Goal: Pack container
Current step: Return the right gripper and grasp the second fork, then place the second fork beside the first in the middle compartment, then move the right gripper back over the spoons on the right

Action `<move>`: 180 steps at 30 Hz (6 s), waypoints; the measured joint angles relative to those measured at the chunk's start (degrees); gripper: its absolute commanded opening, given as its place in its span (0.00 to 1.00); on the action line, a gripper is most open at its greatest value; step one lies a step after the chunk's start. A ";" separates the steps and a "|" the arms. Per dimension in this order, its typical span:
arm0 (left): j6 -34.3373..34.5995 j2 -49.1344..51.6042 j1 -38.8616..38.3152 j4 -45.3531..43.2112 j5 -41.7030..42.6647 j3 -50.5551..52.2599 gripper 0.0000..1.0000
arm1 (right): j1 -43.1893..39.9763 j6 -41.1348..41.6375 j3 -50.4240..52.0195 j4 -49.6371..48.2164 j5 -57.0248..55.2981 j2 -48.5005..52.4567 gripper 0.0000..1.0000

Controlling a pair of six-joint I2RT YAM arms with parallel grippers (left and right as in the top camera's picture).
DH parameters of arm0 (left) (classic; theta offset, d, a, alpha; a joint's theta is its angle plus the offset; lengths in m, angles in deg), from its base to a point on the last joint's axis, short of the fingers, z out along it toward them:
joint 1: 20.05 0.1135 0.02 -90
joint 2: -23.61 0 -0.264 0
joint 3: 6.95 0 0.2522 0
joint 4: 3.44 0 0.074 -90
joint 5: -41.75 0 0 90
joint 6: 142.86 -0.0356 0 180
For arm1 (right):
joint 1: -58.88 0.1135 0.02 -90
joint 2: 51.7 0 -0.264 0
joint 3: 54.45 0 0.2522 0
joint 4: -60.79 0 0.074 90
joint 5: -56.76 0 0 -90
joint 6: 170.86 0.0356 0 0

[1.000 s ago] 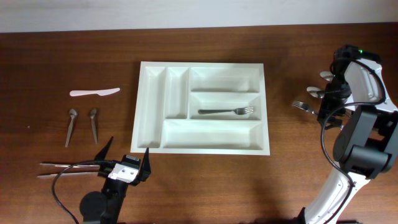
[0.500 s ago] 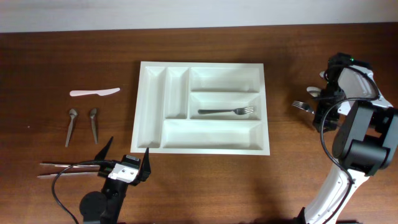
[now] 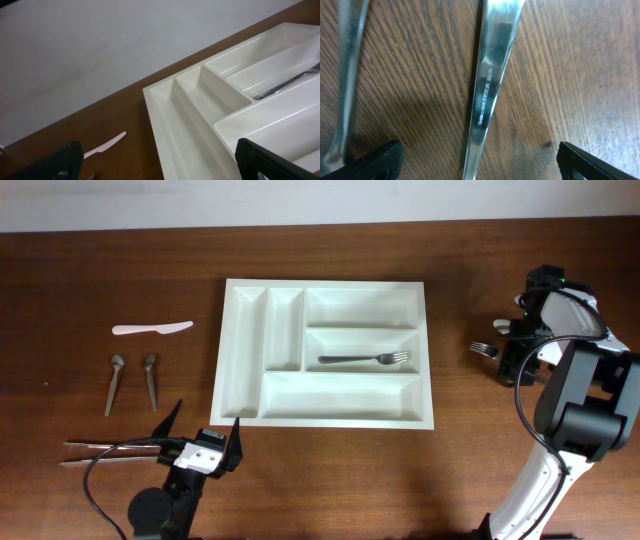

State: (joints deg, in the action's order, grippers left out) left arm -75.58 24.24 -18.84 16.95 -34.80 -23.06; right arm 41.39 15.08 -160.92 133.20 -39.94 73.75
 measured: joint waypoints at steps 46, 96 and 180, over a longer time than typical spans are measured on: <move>0.00 0.00 0.00 0.00 0.02 0.00 0.99 | 20.20 -7.91 -21.84 18.69 3.34 -4.02 0.04; 0.00 0.00 0.00 0.00 0.00 0.00 0.99 | -5.16 -4.39 -21.84 15.65 0.70 2.80 0.99; 0.00 0.00 0.00 0.00 0.00 0.00 0.99 | 6.47 0.44 -45.72 28.76 -2.34 11.98 0.57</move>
State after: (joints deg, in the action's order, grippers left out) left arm -75.58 24.24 -18.84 16.95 -34.80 -23.06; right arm 47.86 15.52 -206.64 161.97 -42.28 85.73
